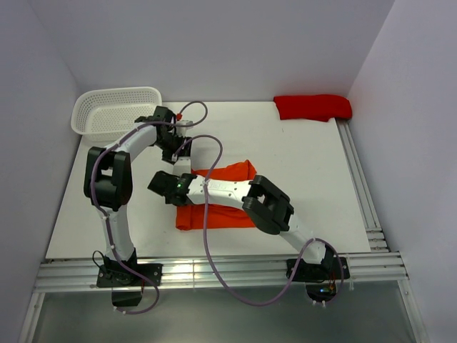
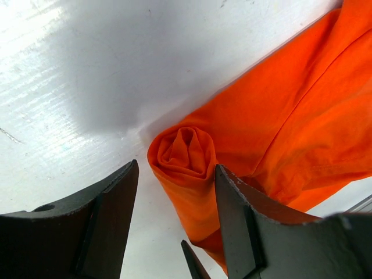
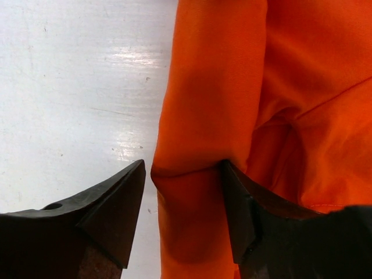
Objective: Roll the t-shirts
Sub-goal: Roll the tshirt
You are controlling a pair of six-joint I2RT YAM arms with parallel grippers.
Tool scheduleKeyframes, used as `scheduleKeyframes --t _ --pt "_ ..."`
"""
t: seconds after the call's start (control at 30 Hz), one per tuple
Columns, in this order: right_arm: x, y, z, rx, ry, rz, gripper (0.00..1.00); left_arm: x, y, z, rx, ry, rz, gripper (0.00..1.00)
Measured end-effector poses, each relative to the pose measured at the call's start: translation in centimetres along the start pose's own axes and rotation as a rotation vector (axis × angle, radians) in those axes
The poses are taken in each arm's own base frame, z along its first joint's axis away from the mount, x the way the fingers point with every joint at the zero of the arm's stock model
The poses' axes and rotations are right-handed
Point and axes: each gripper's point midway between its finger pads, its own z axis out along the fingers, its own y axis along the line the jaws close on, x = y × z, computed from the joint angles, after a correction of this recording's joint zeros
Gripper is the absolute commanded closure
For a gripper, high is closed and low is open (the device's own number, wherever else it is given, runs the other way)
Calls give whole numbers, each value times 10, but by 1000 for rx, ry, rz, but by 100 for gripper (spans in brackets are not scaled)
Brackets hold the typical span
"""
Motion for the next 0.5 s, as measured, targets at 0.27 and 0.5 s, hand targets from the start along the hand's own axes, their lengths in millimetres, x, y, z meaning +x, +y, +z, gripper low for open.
scheduleKeyframes --t 0.27,0.5 --pt "6 -3 4 1 3 -23 43 -4 -4 -1 2 -7 10 40" --pt "7 -8 3 19 10 -29 70 -3 -4 3 2 4 11 34"
